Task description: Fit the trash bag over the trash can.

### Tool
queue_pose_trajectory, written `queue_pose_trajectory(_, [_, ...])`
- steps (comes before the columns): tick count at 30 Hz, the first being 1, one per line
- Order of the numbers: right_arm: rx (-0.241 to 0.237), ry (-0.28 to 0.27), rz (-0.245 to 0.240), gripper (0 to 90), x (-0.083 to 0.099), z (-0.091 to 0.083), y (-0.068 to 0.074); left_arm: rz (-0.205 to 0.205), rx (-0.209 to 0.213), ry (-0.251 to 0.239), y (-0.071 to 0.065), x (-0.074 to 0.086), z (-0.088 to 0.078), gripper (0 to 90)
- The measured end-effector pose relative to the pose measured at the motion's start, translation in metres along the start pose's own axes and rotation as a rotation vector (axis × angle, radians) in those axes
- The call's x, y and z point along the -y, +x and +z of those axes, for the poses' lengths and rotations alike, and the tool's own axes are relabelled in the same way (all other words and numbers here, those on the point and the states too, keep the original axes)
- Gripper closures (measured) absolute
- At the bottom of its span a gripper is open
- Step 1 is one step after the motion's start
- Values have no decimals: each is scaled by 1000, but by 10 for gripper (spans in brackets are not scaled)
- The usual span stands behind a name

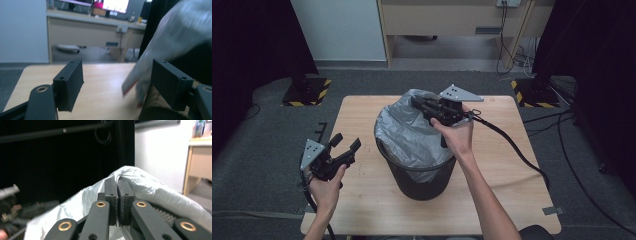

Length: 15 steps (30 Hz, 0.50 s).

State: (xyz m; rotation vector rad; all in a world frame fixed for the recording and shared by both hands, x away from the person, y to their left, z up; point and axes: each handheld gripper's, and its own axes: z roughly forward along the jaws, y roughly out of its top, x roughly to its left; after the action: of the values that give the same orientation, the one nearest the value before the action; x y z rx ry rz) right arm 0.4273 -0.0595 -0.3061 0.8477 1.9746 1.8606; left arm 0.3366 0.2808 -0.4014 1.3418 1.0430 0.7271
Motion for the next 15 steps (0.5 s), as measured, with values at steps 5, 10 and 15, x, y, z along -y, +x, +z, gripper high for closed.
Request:
queue_pose_trajectory(5, [28,135,-28,829,6,8,0,-36,65,-79,-10,-28,9,252])
queue_pose_trajectory(10, [35,230,-40,682,10,15,-1,-50,127,-84,-28,-40,24,249])
queue_pose_trajectory(15, [-20,163,-14,554,5,14,1,-71,159,-38,-38,-37,39,250])
